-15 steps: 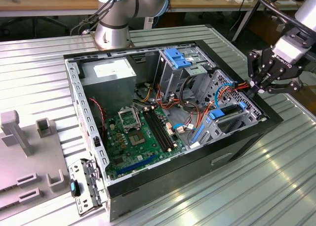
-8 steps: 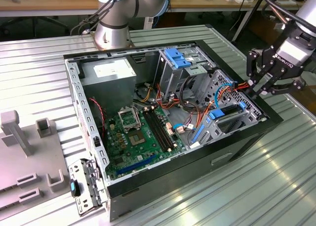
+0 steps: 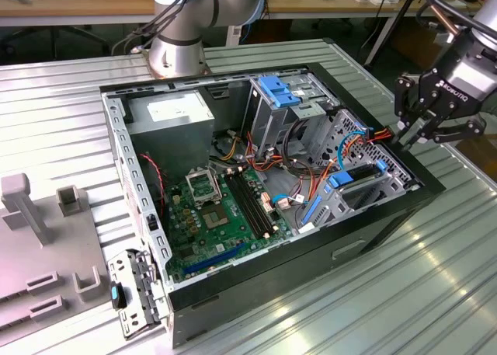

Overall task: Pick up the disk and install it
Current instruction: 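Insert the first disk wire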

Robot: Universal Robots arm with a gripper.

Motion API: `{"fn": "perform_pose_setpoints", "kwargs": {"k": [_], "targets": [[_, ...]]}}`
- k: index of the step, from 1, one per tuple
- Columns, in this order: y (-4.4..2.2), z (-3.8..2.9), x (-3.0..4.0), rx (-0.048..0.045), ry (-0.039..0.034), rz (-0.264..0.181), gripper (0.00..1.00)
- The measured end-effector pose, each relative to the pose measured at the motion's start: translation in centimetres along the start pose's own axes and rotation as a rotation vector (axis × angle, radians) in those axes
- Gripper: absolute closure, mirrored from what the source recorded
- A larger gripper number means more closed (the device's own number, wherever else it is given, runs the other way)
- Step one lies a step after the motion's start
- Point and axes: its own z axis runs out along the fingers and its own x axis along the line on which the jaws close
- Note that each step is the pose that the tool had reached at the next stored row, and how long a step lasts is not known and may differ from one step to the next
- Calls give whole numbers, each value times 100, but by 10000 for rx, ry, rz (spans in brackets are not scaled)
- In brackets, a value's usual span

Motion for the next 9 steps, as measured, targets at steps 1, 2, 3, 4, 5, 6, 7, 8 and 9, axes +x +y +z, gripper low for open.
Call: {"fn": "perform_pose_setpoints", "kwargs": {"k": [1, 2, 3, 4, 5, 6, 7, 8, 9], "targets": [[-11, 0, -3, -1, -1, -27, 75], [-31, 1, -5, -3, -1, -70, 75], [-47, 1, -8, -5, -3, -105, 75], [-53, 2, -8, -5, -4, -125, 75], [-60, 2, -8, -6, -4, -146, 75], [-66, 2, -7, -7, -5, -171, 75], [-70, 2, -7, -8, -5, -192, 75], [-74, 2, -6, -10, -5, -224, 75], [-79, 1, -5, -16, -7, -340, 75]]}}
